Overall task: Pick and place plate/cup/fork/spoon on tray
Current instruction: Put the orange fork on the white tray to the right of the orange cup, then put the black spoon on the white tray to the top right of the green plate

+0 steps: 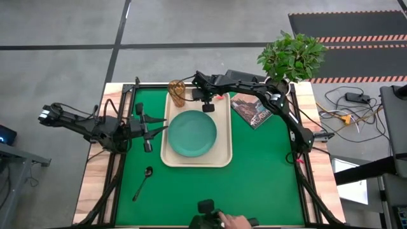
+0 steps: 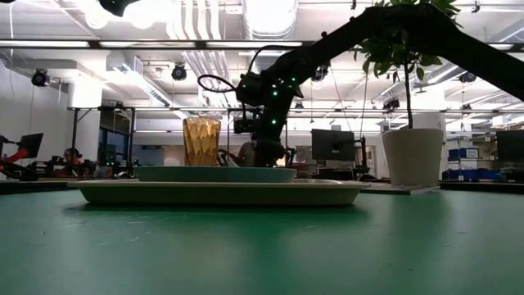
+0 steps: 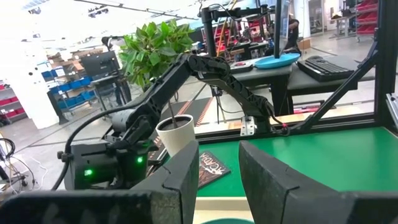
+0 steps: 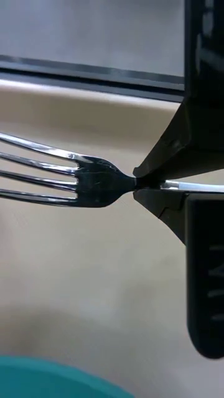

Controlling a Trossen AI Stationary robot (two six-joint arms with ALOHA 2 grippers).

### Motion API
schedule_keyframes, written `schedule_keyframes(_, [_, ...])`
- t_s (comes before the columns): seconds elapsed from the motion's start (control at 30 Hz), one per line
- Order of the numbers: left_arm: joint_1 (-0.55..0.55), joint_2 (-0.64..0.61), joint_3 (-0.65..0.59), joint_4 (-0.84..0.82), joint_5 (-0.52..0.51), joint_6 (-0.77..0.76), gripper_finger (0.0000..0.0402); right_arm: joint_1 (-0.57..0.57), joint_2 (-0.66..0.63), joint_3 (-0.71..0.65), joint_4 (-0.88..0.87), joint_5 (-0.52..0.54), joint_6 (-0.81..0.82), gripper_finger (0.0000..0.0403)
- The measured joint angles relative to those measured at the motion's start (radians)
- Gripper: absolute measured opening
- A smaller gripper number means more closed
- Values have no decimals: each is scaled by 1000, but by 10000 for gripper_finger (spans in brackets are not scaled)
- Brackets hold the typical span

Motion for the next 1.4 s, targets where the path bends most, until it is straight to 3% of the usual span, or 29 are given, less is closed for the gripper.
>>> schedule_keyframes(0.5, [0,-2,1,8,0,0,96,-9,0,-45,23,8,35,13])
schedule_keyframes(1.1, [0,-2,1,8,0,0,96,-23,0,-37,72,8,42,67])
schedule_keyframes(1.4, [0,2,1,7,0,0,96,-10,-59,17,-88,3,178,69])
